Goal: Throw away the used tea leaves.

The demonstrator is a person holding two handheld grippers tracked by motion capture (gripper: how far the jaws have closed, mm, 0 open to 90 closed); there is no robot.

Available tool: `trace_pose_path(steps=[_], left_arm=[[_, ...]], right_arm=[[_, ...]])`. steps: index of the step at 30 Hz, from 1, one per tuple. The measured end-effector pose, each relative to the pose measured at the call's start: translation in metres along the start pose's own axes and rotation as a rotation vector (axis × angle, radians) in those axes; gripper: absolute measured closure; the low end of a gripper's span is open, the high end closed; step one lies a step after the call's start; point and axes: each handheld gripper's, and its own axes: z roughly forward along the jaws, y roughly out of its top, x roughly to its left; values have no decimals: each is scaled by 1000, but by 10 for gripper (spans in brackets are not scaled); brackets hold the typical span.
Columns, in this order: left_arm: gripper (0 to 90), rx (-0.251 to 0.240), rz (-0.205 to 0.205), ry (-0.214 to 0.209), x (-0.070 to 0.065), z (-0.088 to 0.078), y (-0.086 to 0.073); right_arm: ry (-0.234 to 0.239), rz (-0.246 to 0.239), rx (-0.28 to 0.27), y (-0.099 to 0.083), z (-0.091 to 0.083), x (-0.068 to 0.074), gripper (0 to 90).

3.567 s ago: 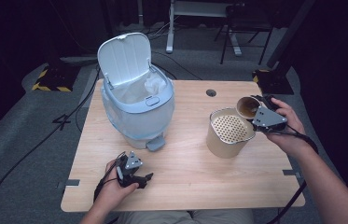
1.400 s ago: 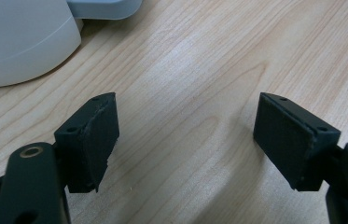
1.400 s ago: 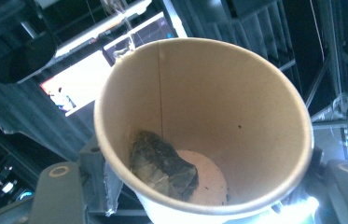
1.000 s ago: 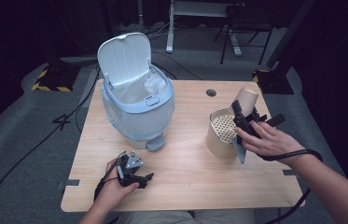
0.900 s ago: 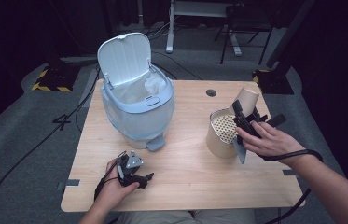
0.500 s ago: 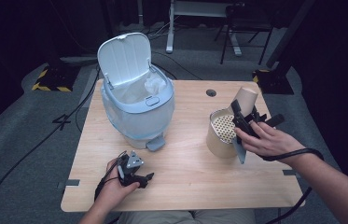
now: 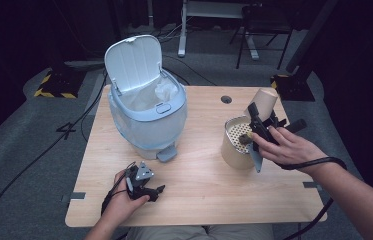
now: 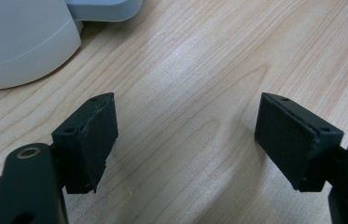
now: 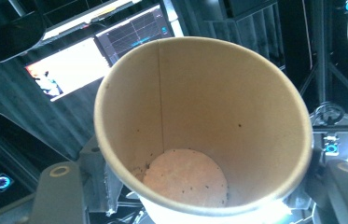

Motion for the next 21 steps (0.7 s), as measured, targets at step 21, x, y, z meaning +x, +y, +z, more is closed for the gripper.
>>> trace_pose_path(steps=[21], left_arm=[[219, 1, 2, -1, 0, 0, 0]], right_arm=[[205, 709, -134, -62, 8, 2, 287]])
